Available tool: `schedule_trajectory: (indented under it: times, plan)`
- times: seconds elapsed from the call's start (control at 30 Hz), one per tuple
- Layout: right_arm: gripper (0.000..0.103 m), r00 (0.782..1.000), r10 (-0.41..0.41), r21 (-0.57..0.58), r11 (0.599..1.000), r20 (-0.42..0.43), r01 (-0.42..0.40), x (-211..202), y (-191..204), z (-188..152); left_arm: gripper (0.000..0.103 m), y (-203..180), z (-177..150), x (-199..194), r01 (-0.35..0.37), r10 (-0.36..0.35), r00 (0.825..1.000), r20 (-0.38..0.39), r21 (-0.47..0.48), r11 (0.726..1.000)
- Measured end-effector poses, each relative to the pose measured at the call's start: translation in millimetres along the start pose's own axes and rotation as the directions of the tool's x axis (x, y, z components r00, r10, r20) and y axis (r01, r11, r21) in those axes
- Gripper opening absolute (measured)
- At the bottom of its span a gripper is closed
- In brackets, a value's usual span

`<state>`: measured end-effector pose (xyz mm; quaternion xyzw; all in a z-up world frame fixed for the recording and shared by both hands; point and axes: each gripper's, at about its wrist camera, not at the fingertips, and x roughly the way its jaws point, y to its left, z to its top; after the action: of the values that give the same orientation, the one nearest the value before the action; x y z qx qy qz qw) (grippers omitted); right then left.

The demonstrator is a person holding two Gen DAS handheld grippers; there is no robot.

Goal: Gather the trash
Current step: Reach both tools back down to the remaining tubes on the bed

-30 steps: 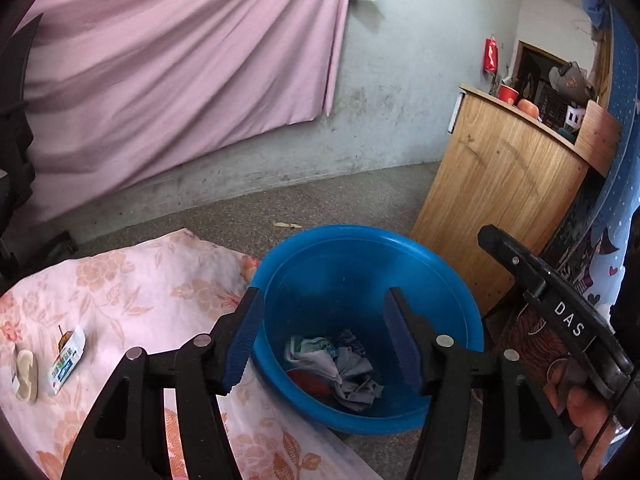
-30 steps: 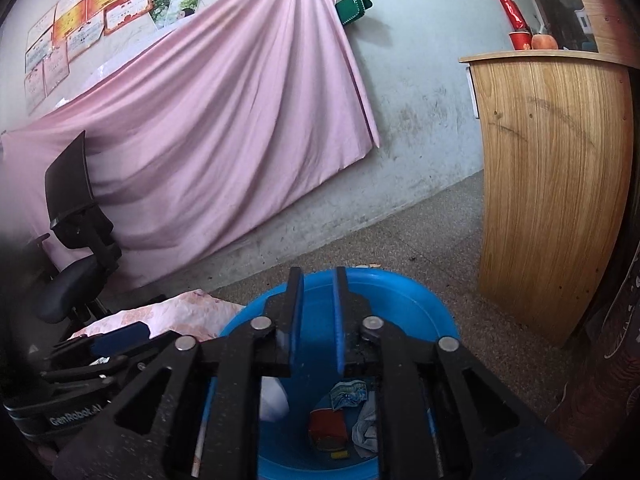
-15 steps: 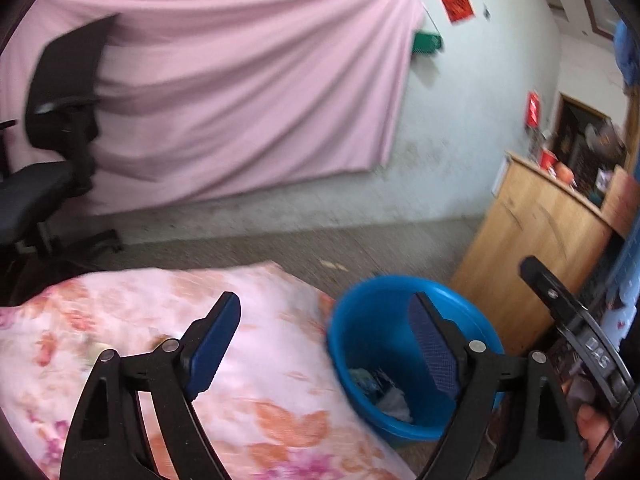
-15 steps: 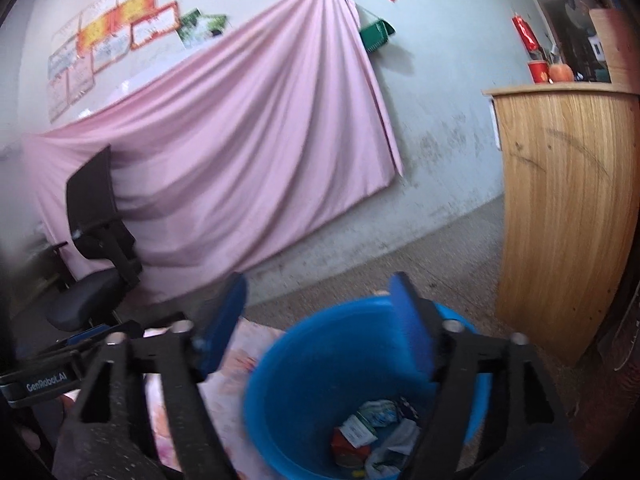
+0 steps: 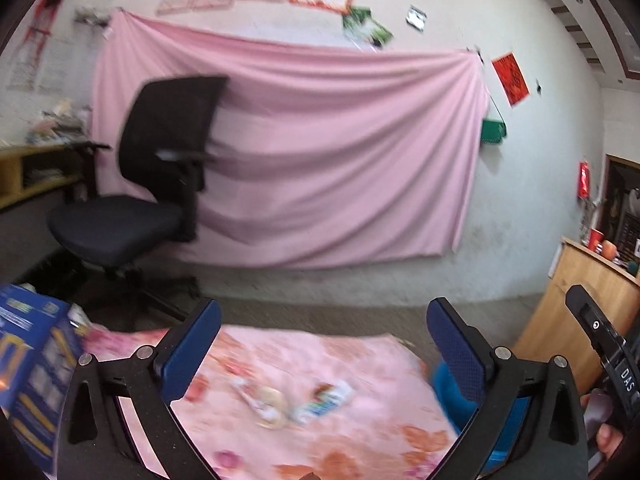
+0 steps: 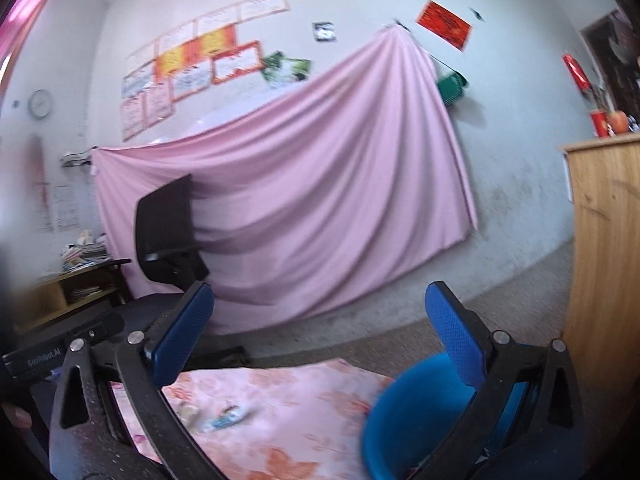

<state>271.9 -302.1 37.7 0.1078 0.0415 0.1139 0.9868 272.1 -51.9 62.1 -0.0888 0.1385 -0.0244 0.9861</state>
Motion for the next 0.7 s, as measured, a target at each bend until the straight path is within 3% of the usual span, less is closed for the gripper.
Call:
schedule_trajectory:
  times: [0.4,0.7]
  plan:
    - [0.103,0.991,0.108,-0.125,0.987,0.080,-0.098,0.5,74.3,-13.8,0.101,52.2,-8.1,-43.5,-0.101,0.092,0.983,0.157,0.056,0.993]
    - [0.103,0.992,0.114,-0.244,0.965,0.046,-0.099,7.8,91.2,-30.1,0.101,82.5,-21.9,-43.3,-0.147,0.141,0.978,0.151,0.027,0.989]
